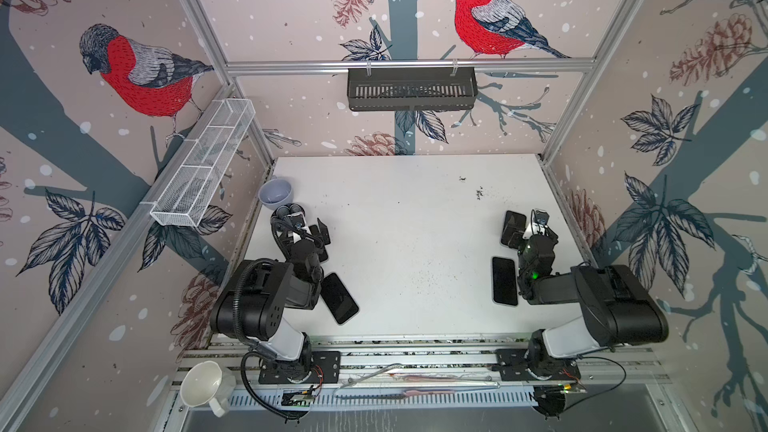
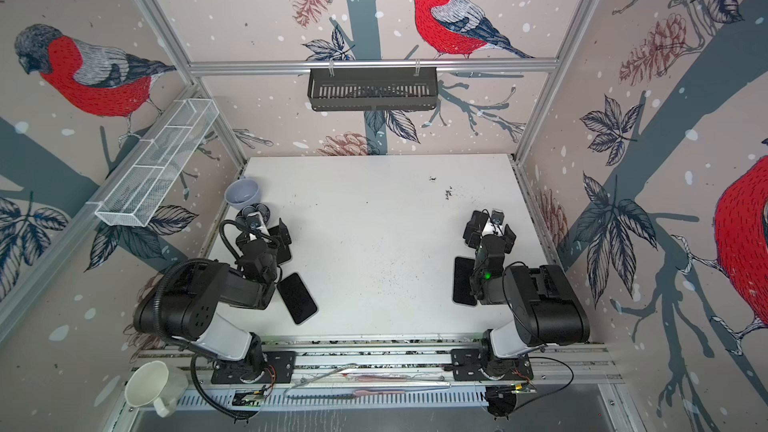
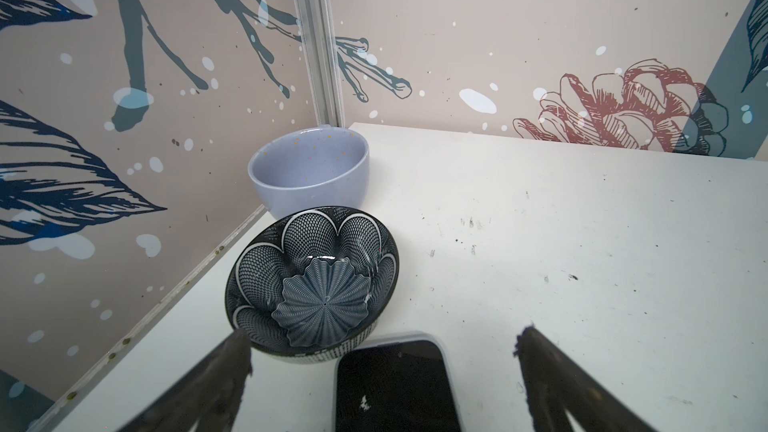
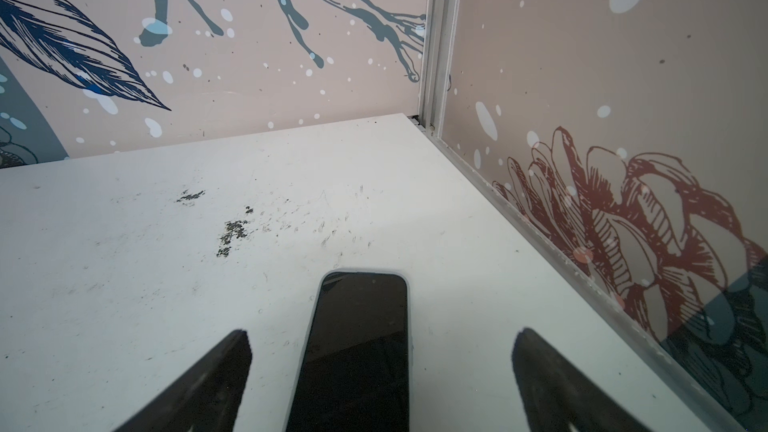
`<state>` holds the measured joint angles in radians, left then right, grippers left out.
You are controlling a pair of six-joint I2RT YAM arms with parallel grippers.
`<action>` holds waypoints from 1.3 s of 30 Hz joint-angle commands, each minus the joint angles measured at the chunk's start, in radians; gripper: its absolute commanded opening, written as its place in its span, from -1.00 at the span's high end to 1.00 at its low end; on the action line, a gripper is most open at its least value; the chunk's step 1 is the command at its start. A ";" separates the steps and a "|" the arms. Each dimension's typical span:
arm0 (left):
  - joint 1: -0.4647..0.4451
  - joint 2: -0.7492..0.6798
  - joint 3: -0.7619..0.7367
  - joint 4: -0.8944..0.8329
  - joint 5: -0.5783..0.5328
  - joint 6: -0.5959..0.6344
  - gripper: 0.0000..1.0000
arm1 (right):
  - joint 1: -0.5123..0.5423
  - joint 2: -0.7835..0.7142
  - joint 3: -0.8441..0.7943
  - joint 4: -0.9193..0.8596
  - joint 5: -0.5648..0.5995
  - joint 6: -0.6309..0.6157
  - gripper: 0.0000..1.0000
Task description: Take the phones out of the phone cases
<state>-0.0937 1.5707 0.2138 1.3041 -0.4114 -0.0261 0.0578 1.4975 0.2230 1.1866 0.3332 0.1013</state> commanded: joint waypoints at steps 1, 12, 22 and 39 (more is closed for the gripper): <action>-0.008 -0.007 -0.005 0.069 0.028 0.027 -0.97 | 0.023 -0.049 0.023 -0.024 0.084 -0.009 -1.00; -0.246 -0.411 0.013 -0.205 -0.187 0.122 -0.97 | 0.230 -0.366 0.283 -0.837 0.238 0.171 -0.99; -0.290 -0.768 0.404 -1.211 0.153 -0.410 -0.98 | 0.250 -0.661 0.524 -1.538 0.017 0.453 -0.99; -0.346 -0.907 0.357 -1.536 0.380 -0.535 -0.97 | 0.500 -0.777 0.431 -1.916 0.009 0.787 -0.99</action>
<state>-0.4206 0.6704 0.5816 -0.2096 -0.0410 -0.5270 0.5175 0.7074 0.6548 -0.6712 0.2237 0.7742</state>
